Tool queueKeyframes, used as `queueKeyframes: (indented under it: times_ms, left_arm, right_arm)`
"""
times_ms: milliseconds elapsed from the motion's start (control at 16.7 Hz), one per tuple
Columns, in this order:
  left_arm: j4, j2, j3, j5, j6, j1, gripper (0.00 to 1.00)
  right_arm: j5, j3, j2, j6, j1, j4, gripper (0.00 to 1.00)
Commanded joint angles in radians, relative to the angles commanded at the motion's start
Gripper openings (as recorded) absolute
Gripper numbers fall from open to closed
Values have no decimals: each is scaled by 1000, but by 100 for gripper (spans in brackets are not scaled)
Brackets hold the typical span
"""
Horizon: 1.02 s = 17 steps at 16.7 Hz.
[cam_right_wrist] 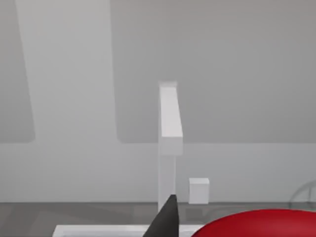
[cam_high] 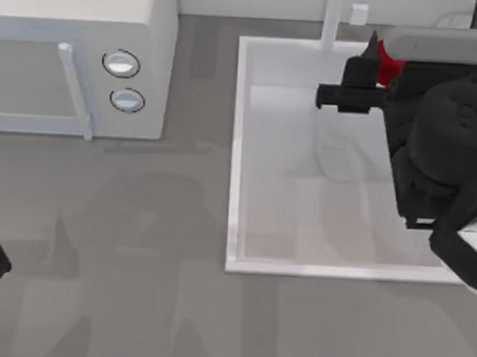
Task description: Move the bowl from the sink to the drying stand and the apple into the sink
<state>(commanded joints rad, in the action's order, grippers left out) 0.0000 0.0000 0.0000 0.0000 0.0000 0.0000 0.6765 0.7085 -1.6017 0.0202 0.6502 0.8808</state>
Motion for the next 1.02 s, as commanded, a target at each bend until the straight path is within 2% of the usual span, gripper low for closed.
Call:
queueKeyframes:
  times_ms: [300, 780, 1020]
  left_arm:
    - [0, 0, 0, 0, 0, 0, 100]
    - [0, 0, 0, 0, 0, 0, 100]
    - [0, 0, 0, 0, 0, 0, 100]
  right_arm:
    - [3, -5, -74, 0, -3, 68, 0]
    - [14, -71, -493, -4, 0, 580, 0]
    - [9, -98, -620, -4, -1, 723, 0]
